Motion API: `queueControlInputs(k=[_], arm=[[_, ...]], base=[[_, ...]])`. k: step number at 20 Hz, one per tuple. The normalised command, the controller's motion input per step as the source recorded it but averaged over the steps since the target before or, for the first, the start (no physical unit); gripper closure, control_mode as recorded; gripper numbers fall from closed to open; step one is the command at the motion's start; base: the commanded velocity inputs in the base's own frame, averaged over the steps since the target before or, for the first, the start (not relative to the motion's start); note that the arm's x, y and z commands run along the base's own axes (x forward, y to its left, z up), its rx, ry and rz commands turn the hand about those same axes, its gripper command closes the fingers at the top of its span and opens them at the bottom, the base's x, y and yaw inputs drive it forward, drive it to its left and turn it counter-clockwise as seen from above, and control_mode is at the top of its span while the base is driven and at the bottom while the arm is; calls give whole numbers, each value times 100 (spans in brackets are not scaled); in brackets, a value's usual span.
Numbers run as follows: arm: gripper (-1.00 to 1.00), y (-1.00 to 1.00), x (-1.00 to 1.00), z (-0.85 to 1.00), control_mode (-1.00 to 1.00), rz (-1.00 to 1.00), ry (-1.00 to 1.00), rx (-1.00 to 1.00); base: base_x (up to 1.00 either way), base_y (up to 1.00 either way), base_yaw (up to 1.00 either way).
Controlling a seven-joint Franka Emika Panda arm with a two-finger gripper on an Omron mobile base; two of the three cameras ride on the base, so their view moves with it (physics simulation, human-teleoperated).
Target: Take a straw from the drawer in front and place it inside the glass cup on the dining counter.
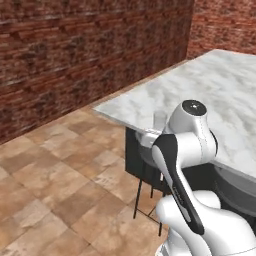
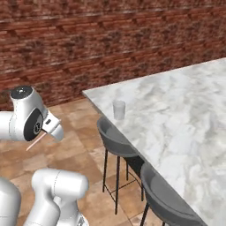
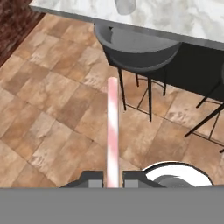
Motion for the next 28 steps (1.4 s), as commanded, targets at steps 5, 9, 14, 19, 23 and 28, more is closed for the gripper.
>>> queueControlInputs(k=[5,9,14,19,23,28], arm=[[100,0,0,0,100,0,0,0],[100,0,0,0,100,0,0,0],[100,0,0,0,100,0,0,0],[100,0,0,0,100,0,0,0],[100,0,0,0,100,0,0,0],[100,0,0,0,100,0,0,0]], base=[[39,28,-57],[29,25,-56],[26,31,-49],[31,42,-37],[27,57,-28],[38,61,-25]])
